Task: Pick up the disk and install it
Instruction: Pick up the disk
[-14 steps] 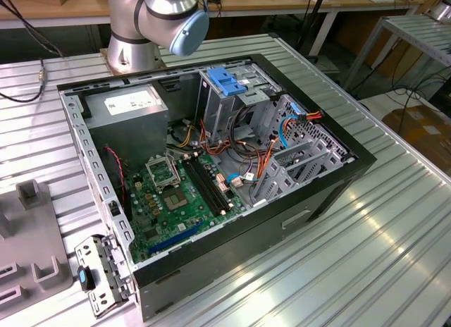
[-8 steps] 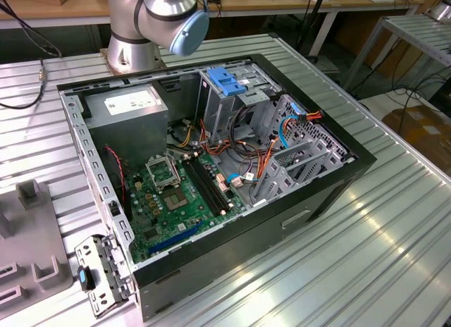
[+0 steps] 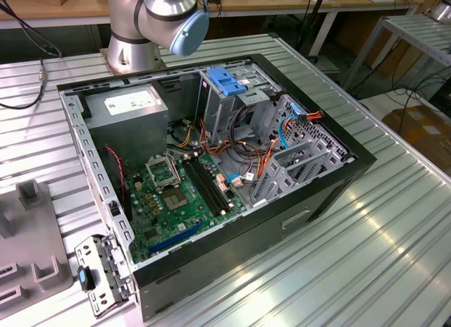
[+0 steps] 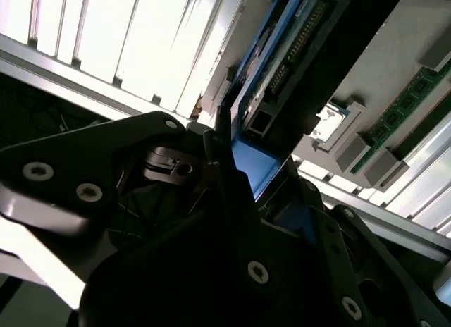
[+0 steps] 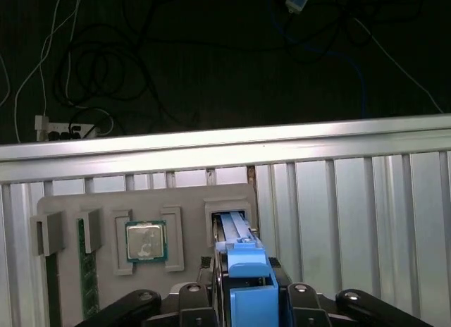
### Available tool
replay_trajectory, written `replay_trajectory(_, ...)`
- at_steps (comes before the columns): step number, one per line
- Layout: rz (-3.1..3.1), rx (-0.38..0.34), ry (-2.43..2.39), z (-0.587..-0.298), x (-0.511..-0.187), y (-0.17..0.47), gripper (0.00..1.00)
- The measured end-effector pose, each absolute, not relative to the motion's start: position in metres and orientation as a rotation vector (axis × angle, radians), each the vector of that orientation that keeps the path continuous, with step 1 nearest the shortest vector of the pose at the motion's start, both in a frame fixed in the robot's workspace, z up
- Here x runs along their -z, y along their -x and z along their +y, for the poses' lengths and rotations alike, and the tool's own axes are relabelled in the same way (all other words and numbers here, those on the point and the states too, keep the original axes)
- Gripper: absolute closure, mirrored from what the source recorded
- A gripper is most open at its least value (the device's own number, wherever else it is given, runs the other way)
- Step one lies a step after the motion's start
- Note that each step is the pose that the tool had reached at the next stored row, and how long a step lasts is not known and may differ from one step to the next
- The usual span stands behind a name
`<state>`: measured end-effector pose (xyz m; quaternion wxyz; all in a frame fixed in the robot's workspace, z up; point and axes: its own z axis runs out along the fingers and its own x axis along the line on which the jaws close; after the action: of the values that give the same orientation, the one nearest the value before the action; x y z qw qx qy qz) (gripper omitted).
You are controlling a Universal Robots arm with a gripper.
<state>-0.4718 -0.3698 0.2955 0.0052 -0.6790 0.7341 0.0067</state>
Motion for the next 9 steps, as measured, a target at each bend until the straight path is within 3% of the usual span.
replay_trajectory(9, 2.299, -0.021, 2.126, -0.3698, -0.2954, 0.4718, 0.63)
